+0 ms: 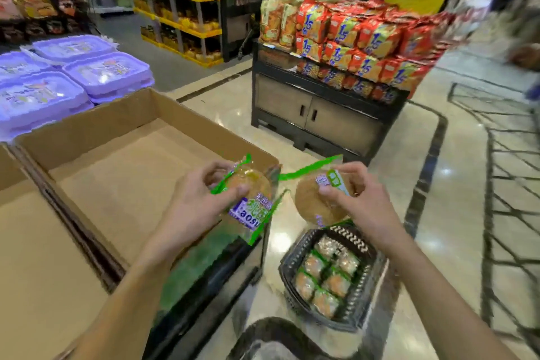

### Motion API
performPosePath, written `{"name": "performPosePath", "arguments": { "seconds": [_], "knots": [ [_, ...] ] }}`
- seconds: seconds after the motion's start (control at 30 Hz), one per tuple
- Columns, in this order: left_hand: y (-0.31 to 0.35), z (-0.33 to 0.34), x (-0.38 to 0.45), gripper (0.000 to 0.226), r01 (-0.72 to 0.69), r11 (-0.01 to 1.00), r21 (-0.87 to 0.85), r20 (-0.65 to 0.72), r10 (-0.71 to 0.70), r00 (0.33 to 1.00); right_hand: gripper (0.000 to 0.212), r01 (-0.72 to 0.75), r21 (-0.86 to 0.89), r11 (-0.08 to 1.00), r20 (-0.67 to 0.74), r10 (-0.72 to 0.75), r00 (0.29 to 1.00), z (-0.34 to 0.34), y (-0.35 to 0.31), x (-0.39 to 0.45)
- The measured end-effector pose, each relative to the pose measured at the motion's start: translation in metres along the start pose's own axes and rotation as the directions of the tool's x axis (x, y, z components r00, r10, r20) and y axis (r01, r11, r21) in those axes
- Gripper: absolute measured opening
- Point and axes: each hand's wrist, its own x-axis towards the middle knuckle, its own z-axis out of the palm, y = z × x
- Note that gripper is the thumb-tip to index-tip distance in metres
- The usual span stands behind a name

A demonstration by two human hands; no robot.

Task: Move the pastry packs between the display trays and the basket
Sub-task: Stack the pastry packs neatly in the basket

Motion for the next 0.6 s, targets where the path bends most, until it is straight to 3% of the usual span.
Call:
{"name": "performPosePath", "arguments": {
  "seconds": [0.2, 0.27, 0.37, 0.6],
  "knots": [
    [0.030, 0.139, -0.032, 0.037, 0.002, 0.985, -0.174, 0.183, 0.031, 0.983, 0.032, -0.115, 0.080, 0.990, -0.267, 0.132, 0.955, -0.124, 0.050, -0.087],
    [0.028, 0.192, -0.042, 0.045, 0.079, 0.974, -0.212, 0.248, -0.024, 0.969, 0.032, -0.160, 0.080, 0.984, -0.313, 0.177, 0.933, -0.161, 0.078, -0.111],
    [0.023, 0.274, -0.056, 0.035, 0.226, 0.931, -0.285, 0.290, -0.141, 0.947, 0.033, -0.224, 0.107, 0.969, -0.354, 0.248, 0.902, -0.213, 0.125, -0.141],
    [0.001, 0.437, -0.084, 0.038, 0.457, 0.812, -0.363, 0.175, -0.422, 0.889, 0.044, -0.388, 0.164, 0.907, -0.313, 0.421, 0.851, -0.307, 0.245, -0.179]
  ]
}}
